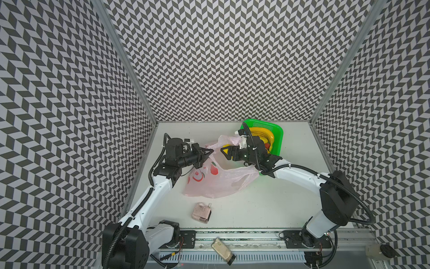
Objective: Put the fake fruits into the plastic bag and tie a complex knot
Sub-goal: 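Carry the yellow lemon into the pink bag mouth and open the right gripper, then withdraw the right gripper from the bag and reach into the green basket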
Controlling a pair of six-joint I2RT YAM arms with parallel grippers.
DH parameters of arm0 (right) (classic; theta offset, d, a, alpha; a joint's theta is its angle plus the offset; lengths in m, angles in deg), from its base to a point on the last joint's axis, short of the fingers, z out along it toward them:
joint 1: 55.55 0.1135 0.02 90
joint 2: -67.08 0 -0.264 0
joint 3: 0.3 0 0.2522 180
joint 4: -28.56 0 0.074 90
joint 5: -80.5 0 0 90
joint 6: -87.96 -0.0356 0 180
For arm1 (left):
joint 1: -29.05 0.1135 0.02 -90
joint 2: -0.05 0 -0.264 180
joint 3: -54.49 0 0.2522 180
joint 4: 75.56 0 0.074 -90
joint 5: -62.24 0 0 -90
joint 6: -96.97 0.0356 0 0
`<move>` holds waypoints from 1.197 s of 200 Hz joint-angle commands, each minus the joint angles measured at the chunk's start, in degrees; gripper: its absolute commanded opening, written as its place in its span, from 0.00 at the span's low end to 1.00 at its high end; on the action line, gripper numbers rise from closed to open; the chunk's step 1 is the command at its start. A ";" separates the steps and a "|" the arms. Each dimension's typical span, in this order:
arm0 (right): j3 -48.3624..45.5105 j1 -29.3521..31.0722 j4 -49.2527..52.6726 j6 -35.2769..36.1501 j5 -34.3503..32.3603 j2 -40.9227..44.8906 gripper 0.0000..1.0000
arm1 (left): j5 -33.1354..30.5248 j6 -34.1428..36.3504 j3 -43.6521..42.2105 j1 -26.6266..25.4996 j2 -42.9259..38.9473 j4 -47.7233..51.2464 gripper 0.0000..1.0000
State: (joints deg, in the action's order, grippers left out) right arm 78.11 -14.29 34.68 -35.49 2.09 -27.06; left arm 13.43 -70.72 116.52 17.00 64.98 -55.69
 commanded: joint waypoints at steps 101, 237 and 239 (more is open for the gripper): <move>2.51 0.41 0.38 1.40 -0.30 -0.17 0.86 | 0.45 -0.18 0.07 -0.47 -0.51 -0.58 0.00; -3.93 0.24 0.76 2.77 -0.42 8.68 0.99 | 0.22 -0.68 -0.28 -0.25 -0.57 -1.37 0.00; -4.09 0.23 0.76 2.80 -0.54 8.83 0.99 | 0.28 -0.68 -0.26 -0.25 -0.54 -1.39 0.00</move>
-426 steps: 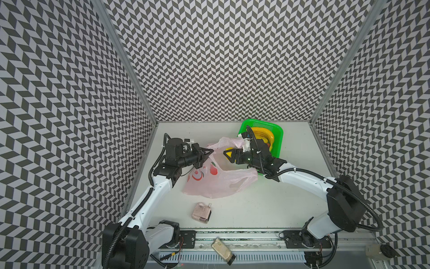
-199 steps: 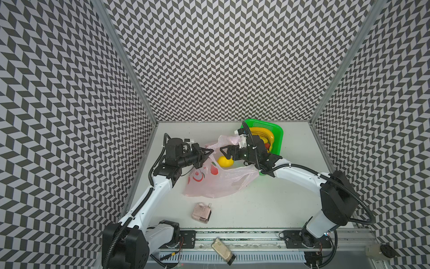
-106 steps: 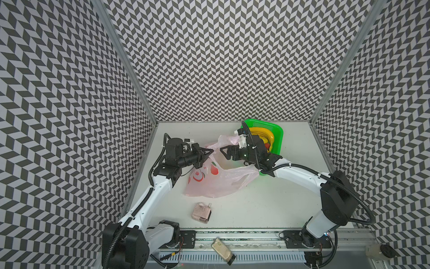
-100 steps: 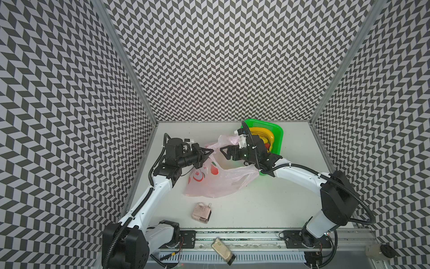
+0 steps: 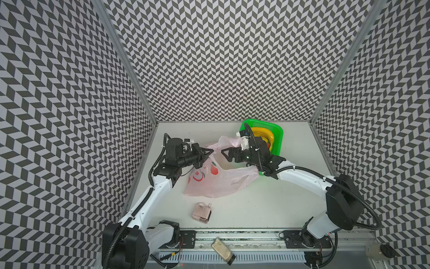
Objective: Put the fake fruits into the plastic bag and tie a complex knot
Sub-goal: 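Withdraw the right gripper from the bag and reach into the green basket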
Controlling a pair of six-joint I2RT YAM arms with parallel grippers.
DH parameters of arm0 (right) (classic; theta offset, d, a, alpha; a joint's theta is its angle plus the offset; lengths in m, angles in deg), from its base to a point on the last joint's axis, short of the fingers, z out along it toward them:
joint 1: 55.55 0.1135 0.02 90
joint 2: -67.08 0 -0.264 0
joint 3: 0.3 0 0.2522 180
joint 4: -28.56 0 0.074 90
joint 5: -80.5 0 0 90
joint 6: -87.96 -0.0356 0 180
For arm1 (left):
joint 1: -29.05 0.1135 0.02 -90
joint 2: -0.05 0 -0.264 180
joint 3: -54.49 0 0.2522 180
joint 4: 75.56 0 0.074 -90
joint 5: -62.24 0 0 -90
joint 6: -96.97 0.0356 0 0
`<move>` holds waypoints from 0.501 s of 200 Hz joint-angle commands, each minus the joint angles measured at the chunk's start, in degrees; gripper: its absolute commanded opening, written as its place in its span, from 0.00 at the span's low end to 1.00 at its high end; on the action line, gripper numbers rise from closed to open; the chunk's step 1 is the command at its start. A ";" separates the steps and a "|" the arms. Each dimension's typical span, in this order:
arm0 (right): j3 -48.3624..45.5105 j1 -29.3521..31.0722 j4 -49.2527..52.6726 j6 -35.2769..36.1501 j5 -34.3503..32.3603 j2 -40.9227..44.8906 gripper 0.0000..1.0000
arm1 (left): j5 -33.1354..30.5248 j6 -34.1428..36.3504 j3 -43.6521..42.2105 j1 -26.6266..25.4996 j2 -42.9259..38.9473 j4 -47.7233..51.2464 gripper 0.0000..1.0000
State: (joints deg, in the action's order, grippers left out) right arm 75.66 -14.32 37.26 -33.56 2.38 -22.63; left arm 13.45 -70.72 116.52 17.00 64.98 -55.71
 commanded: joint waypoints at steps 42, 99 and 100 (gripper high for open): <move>-6.82 -0.09 -2.24 0.75 -3.28 11.25 0.99 | 0.55 -0.71 -0.21 0.27 -0.06 -1.70 0.00; -11.83 -2.79 2.06 1.09 -2.24 19.01 0.99 | 0.82 -0.62 -0.37 0.67 -0.20 -1.88 0.00; -11.96 -2.85 2.15 1.11 -2.22 19.11 0.99 | 0.81 -0.62 -0.37 0.69 -0.18 -1.87 0.00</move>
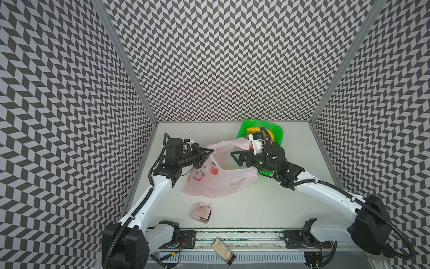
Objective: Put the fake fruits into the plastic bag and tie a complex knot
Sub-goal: 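Withdraw the right gripper from the bag and reach into the green basket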
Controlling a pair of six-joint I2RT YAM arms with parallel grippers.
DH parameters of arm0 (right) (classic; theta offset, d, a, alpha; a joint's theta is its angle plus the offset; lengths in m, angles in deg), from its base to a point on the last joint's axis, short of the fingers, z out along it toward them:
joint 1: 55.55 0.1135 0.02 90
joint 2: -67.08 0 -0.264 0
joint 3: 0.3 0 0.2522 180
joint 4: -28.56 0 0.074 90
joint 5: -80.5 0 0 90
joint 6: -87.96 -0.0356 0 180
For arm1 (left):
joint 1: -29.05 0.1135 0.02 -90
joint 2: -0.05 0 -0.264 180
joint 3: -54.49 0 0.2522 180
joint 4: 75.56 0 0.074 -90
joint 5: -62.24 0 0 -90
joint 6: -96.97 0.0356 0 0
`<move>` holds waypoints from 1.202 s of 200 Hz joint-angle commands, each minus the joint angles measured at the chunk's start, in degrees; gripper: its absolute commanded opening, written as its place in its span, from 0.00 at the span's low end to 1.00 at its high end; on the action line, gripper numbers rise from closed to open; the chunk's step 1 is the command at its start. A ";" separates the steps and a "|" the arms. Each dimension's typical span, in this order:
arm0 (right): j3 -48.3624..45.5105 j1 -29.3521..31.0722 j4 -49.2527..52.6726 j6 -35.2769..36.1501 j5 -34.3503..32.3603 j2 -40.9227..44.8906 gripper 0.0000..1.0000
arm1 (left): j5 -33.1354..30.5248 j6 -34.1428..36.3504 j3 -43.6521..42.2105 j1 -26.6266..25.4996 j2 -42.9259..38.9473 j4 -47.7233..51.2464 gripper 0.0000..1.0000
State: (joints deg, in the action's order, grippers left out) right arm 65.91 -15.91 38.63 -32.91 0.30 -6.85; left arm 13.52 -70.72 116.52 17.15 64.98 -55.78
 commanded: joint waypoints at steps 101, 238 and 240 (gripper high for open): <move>-7.75 -5.83 9.75 2.02 -2.07 12.27 0.99 | 0.91 -0.47 -0.45 1.02 -0.21 -1.45 0.00; 2.73 -16.58 28.38 15.05 -2.49 10.33 0.99 | 0.80 -0.44 -0.74 1.18 -0.50 -1.47 0.00; 3.03 -16.67 28.62 15.16 -2.66 10.04 0.99 | 0.75 -0.44 -0.75 1.18 -0.50 -1.48 0.00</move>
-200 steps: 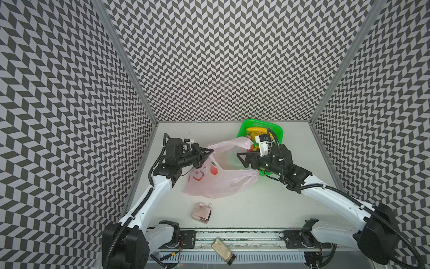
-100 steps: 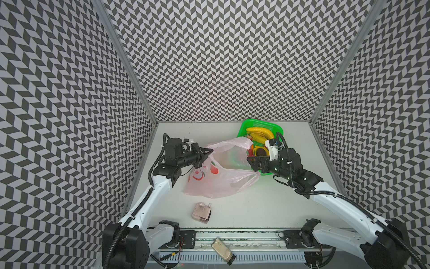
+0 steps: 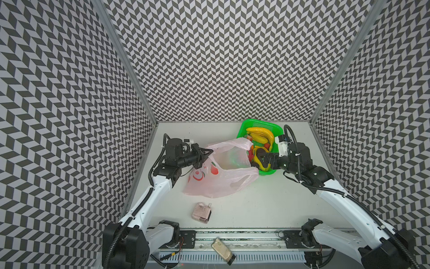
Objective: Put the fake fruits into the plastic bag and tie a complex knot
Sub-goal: 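Withdraw the right gripper from the bag and reach into the green basket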
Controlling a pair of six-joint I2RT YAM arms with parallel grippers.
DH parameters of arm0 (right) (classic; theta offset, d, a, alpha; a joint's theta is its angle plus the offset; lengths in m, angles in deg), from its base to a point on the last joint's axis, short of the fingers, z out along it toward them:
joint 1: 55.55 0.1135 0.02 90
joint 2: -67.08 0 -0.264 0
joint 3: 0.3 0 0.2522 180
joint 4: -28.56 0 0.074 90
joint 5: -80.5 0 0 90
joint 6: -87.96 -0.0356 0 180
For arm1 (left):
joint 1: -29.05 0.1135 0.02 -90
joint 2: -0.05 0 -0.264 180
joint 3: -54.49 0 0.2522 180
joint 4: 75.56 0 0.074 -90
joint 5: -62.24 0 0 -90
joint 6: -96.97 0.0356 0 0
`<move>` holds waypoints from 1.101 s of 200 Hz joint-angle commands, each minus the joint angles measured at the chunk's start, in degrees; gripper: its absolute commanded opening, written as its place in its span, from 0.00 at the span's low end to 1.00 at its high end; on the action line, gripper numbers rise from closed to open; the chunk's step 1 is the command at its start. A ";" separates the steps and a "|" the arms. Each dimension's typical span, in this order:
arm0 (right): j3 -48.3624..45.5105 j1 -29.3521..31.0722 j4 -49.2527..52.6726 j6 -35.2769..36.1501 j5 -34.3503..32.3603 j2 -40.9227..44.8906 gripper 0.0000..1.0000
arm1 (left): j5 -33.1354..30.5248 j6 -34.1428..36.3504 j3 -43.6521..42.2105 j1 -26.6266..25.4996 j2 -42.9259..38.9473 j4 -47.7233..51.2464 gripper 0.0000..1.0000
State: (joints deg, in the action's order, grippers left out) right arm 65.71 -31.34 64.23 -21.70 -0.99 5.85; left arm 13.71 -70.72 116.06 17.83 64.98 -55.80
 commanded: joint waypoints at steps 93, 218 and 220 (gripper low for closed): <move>18.79 -3.41 10.32 5.97 -5.27 -28.06 0.98 | 0.58 -0.45 -0.47 0.48 -1.12 -1.17 0.00; 25.50 -6.51 8.41 6.56 -7.87 -45.78 0.80 | 0.76 -0.51 -0.79 0.50 -1.35 -1.03 0.00; 25.70 -6.53 8.41 6.56 -8.00 -45.92 0.80 | 0.75 -0.46 -0.79 0.50 -1.37 -1.04 0.00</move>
State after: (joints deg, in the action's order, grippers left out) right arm 89.25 -37.46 73.60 -16.17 -7.57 -37.73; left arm 13.73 -70.72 115.71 17.85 64.43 -55.78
